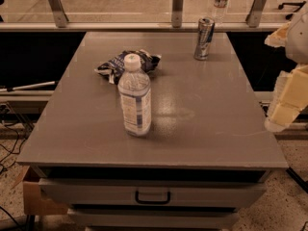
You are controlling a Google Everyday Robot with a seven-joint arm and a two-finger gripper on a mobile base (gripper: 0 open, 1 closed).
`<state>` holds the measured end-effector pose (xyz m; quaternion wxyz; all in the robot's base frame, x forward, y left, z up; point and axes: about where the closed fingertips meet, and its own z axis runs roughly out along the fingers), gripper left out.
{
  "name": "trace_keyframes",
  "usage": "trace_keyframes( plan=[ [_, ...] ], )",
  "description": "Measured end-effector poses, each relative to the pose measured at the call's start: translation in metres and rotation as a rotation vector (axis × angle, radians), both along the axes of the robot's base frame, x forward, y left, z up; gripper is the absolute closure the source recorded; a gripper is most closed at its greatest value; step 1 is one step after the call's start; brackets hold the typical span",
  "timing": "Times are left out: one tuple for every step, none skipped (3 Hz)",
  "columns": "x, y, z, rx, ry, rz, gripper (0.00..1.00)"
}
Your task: Move redbull can near blue plastic bottle
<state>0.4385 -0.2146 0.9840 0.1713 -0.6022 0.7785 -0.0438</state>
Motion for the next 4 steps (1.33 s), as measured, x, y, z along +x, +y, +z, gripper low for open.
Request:
trace_keyframes(
  plan=[
    [0.003, 0.0, 0.001, 0.005, -0.006, -0.002, 0.0],
    [0.03, 0.002, -0.007, 0.046, -0.017, -0.009, 0.0],
    [0.092, 0.005, -0.039, 0.158, -0.055, -0.066, 0.0],
    [0.135, 0.007, -0.053, 0.218, -0.135, -0.115, 0.0]
  ],
)
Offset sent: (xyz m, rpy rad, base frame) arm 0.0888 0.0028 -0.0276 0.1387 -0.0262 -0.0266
